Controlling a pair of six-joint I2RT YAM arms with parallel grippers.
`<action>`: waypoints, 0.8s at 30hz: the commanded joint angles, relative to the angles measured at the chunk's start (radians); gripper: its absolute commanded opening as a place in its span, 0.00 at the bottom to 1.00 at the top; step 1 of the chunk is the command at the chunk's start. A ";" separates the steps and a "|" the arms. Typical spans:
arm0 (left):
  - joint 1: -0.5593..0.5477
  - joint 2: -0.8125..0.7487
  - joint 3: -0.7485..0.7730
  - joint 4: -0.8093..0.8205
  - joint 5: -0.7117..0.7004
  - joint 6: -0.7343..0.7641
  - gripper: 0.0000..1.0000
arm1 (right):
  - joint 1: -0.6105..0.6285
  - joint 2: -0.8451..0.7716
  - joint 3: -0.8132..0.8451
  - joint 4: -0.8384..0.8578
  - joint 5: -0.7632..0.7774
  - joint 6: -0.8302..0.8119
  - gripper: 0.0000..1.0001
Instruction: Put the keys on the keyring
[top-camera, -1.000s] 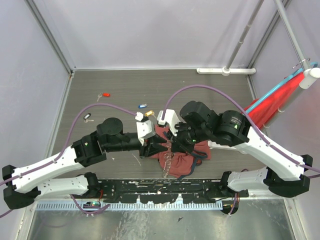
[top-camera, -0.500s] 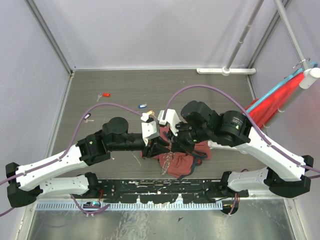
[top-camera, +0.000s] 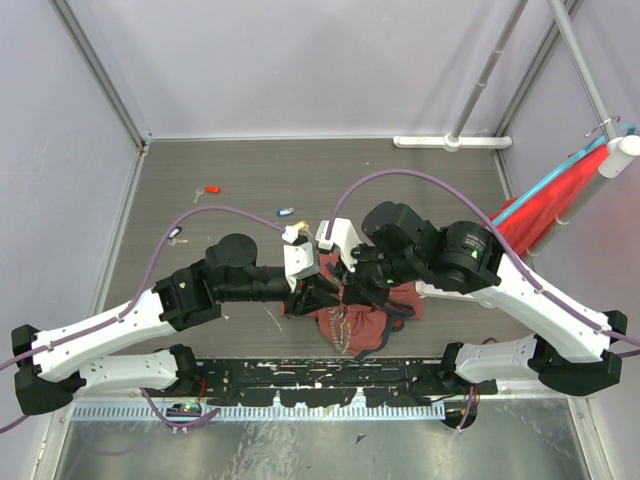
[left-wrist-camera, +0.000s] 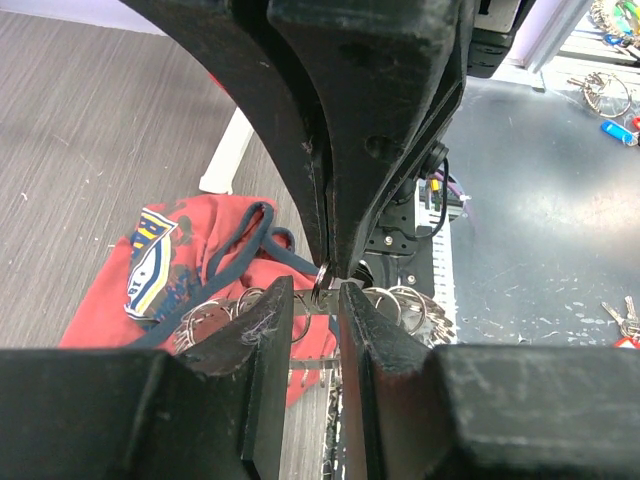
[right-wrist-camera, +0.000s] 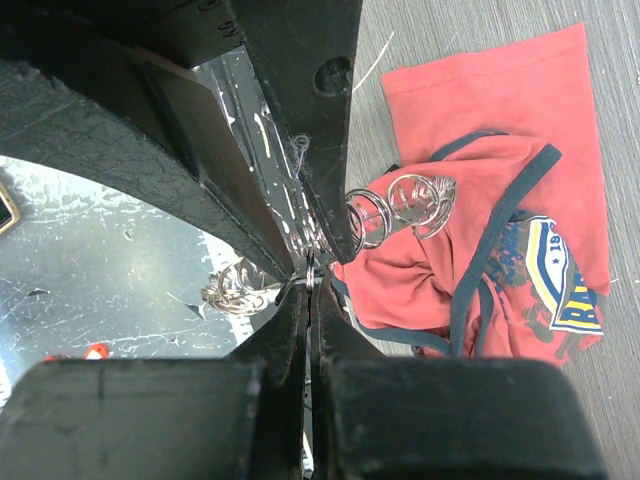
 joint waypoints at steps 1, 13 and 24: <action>0.000 0.004 0.018 0.020 0.016 -0.003 0.32 | 0.005 -0.011 -0.005 0.048 -0.009 -0.012 0.01; -0.001 -0.002 0.007 0.049 0.027 -0.011 0.35 | 0.006 -0.023 -0.011 0.087 -0.006 0.002 0.01; -0.001 -0.025 -0.021 0.085 -0.004 -0.017 0.23 | 0.006 -0.027 -0.016 0.092 0.003 0.023 0.01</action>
